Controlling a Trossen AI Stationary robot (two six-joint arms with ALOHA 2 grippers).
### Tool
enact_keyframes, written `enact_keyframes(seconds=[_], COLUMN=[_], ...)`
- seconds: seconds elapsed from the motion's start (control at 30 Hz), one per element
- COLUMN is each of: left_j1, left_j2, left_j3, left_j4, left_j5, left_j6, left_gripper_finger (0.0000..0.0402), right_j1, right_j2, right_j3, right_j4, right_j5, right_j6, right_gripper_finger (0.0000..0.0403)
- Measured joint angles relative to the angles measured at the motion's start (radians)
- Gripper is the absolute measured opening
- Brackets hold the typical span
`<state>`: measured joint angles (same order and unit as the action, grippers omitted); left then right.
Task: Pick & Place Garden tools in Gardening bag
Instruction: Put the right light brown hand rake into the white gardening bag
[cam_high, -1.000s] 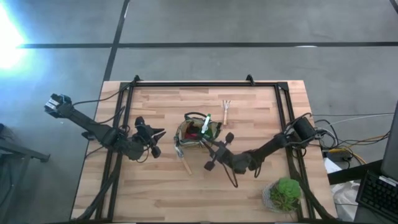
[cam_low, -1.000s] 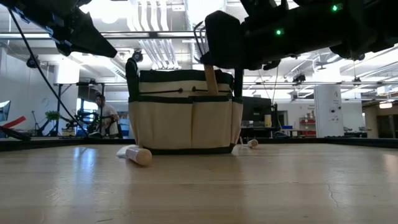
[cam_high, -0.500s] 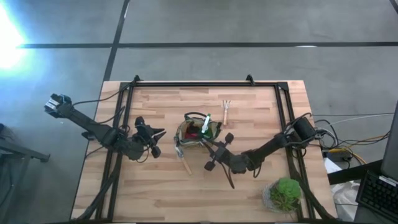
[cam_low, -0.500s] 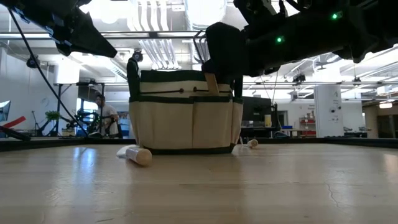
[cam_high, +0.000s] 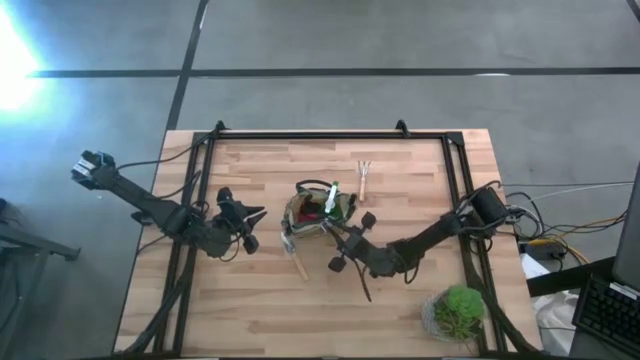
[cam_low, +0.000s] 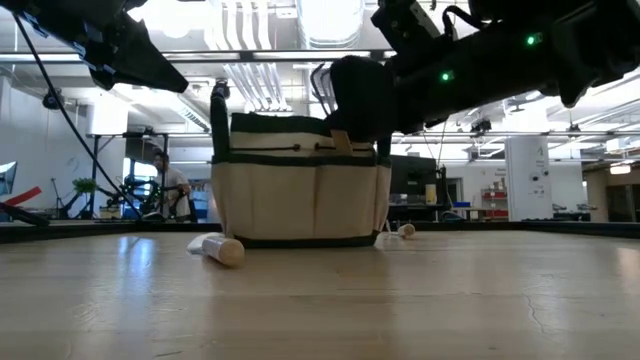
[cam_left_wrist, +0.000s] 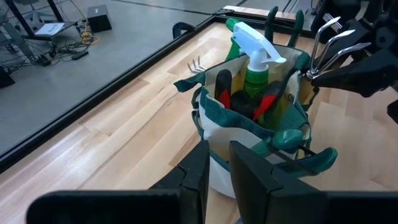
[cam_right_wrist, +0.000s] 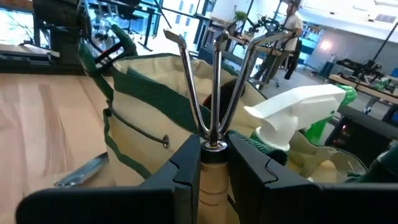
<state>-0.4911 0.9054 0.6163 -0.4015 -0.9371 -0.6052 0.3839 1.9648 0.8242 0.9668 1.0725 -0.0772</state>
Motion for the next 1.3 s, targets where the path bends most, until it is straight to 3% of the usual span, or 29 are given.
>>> enact_keyframes(seconds=[0.27, 1.07, 1.3], left_j1=[0.0, -0.001, -0.001], left_j2=[0.0, 0.0, 0.0], left_j3=[0.0, 0.0, 0.0], left_j4=[0.0, 0.0, 0.0], left_j5=[0.0, 0.0, 0.0], left_j6=[0.0, 0.003, 0.004], left_gripper_finger=[0.0065, 0.0065, 0.0065], right_j1=[-0.029, -0.031, -0.031], right_j2=[0.0, 0.0, 0.0], right_j3=[-0.002, 0.002, 0.005], right_j4=[-0.147, -0.177, -0.179], right_j5=[0.001, 0.001, 0.001], right_j6=[0.15, 0.125, 0.118], right_gripper_finger=[0.0052, 0.0052, 0.0081])
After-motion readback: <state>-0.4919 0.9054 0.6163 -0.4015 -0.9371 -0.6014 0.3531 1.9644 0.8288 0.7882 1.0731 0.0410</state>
